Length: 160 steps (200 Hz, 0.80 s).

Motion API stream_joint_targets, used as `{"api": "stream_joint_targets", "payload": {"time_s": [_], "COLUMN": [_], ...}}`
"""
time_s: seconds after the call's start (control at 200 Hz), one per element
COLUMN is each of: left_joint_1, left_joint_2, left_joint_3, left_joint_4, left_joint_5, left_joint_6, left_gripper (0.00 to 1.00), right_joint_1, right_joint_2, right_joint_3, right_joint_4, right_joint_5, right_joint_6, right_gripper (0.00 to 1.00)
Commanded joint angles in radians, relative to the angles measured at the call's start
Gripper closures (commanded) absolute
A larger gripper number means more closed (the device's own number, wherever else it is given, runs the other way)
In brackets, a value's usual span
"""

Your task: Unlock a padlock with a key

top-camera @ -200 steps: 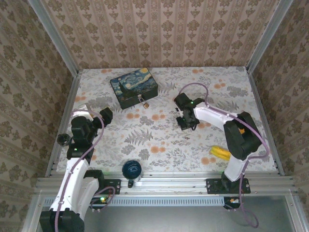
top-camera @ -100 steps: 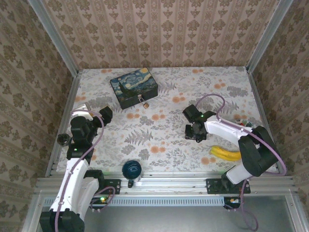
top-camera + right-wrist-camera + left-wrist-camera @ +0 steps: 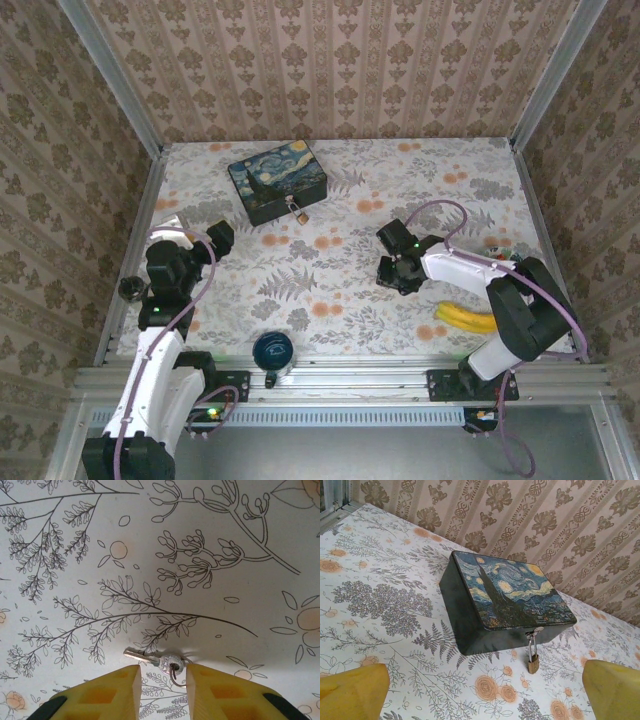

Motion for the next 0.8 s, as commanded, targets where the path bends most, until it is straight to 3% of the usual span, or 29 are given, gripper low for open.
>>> {"api": "stream_joint_targets", "payload": {"time_s": [0.0,0.465,0.795], "left_joint_1": [-0.003,-0.002,-0.001], "left_joint_2": [-0.008,-0.013,-0.015], "left_joint_3": [-0.016,-0.018,-0.023], "left_joint_4": [0.033,0.034,0.034], "left_joint_5": [0.019,0.017,0.014], "left_joint_6": [0.004,0.01,0.012], "left_gripper": [0.0,0.0,0.0], "right_joint_1": [0.002,0.002,0.002], "right_joint_2": [0.015,-0.078,-0.216], "right_joint_3": [-0.006,-0.033,-0.158], "right_joint_4": [-0.005,-0.047,-0.007], "right_joint_5": [0.008,0.065,0.086], "right_joint_6": [0.03,0.047,0.152], "right_gripper": [0.7,0.69,0.7]}}
